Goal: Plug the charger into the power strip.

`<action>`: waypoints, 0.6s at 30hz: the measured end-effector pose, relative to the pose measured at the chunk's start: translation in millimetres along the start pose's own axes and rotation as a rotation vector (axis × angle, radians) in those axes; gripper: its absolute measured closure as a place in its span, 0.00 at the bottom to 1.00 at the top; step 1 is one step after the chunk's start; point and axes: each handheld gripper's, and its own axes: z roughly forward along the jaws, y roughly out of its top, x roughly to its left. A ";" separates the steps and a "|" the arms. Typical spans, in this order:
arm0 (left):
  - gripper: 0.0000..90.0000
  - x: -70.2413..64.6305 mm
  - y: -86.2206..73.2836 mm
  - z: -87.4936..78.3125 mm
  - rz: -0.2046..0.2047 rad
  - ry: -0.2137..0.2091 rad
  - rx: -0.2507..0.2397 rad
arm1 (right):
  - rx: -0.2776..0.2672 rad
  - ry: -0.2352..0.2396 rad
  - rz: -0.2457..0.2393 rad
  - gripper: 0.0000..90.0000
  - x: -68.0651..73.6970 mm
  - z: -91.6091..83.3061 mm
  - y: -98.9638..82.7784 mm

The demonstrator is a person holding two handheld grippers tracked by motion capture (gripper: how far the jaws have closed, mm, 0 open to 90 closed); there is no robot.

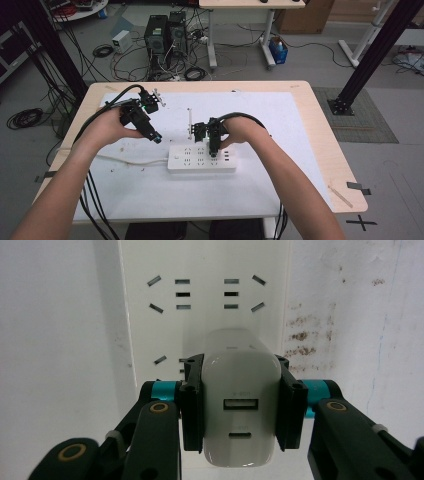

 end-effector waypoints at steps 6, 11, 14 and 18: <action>0.25 1.0 -4.1 -4.0 -0.004 0.004 0.003 | 0.017 0.003 0.016 0.69 0.3 0.6 2.0; 0.25 4.8 -7.8 -6.6 -0.014 0.006 0.003 | 0.058 0.066 0.067 0.42 -8.4 8.7 -0.1; 0.25 6.9 -10.1 -8.3 -0.007 0.002 0.003 | -0.006 0.065 0.115 0.34 -11.5 3.5 -12.1; 0.25 10.0 -9.9 -7.5 -0.018 0.007 0.004 | -0.117 0.077 0.219 0.25 -10.0 -27.1 -28.1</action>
